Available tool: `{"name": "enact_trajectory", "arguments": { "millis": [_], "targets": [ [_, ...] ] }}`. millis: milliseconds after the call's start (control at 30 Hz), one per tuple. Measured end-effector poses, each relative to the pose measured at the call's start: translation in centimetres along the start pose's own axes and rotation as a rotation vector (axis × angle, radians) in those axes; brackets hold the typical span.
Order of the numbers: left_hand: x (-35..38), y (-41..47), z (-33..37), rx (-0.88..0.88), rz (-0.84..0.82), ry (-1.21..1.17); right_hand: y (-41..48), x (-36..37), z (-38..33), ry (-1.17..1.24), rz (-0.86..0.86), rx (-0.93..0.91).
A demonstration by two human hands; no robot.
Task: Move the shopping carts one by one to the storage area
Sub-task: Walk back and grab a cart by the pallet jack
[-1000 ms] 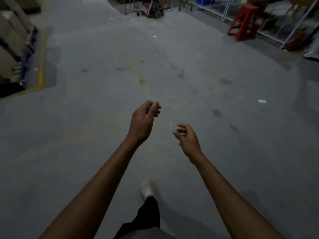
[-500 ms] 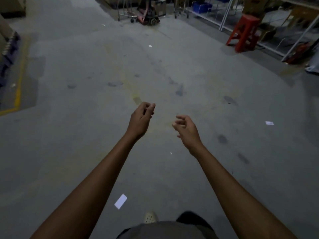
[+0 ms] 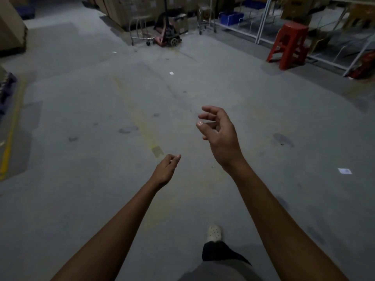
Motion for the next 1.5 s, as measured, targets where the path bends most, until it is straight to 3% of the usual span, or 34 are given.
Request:
{"name": "enact_trajectory", "arguments": {
  "millis": [133,400,733,933,1200,1500],
  "targets": [
    [0.0,10.5,6.6,0.051,0.03,-0.009,11.3,-0.1,3.7,-0.015,-0.013,0.05],
    [-3.4,24.4,21.2,0.453,0.183,-0.225,29.4,3.8,14.3,-0.095,-0.113,0.251],
    [-13.0,46.8,26.9,0.76,0.334,-0.289,52.8,13.6,24.8,-0.161,-0.177,0.342],
    [-20.3,64.4,27.9,0.628,0.359,-0.239,69.5,20.3,22.9,-0.112,-0.186,0.292],
    [-25.7,85.5,23.1,0.111,0.165,-0.089,88.9,25.2,13.6,0.089,-0.196,-0.014],
    [-31.4,111.5,25.9,0.064,0.221,-0.052,115.1,29.1,11.5,0.146,-0.163,-0.286]
  ]
}}
Point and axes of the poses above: each hand's wrist, its own y-axis towards the middle knuckle, its own x-axis out of the palm, z = x × y, the point moved 2 cm from there along y, towards the middle knuckle, and after that the axes turned 14 degrees about -y, right-handed, at the moved point
